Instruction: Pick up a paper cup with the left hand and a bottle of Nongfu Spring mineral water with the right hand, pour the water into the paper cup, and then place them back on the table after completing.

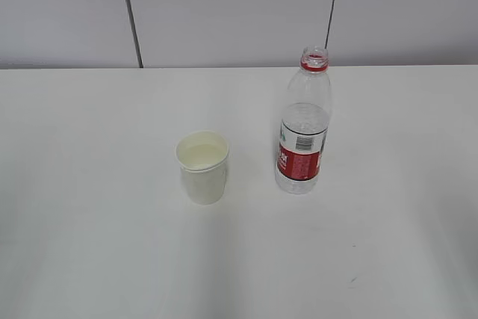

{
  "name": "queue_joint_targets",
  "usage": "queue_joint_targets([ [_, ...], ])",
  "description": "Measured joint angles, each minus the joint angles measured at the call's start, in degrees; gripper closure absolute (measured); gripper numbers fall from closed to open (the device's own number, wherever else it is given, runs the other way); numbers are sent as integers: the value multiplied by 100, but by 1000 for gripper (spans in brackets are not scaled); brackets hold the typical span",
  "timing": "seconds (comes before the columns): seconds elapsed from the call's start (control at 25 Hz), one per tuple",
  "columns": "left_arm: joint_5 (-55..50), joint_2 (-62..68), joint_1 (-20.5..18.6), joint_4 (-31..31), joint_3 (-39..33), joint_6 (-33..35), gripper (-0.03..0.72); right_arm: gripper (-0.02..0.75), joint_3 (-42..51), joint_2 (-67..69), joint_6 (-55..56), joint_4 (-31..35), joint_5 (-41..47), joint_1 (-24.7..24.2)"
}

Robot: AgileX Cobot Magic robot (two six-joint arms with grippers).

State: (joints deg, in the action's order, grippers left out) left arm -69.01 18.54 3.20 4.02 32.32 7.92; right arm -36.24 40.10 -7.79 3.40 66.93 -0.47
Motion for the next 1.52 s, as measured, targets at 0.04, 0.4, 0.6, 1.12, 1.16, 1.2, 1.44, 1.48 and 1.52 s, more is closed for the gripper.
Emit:
queue_joint_targets([
  [0.04,59,-116,0,5,-9,0,117,150,103,-122,0,0,-12,0],
  [0.4,543,-1056,0,17,-229,0,132,150,775,-1201,0,37,-132,0],
  [0.6,557,-1239,0,17,-229,0,134,150,775,-1960,0,50,-154,0],
  [1.12,557,-1244,0,29,-229,0,134,150,802,-4099,37,72,-119,0],
  [1.16,557,-1244,0,24,-229,0,134,150,802,-4105,118,45,-119,0],
  [1.2,557,-1244,0,24,-229,0,134,150,802,-4105,241,10,-119,0],
  [1.44,557,-1244,0,24,-229,0,136,150,802,-4105,872,-233,-119,0],
  [1.48,557,-1244,0,24,-229,0,136,150,802,-4105,872,-233,-119,0],
  [1.52,557,-1244,0,24,-229,0,136,150,802,-4105,880,-233,-119,0],
])
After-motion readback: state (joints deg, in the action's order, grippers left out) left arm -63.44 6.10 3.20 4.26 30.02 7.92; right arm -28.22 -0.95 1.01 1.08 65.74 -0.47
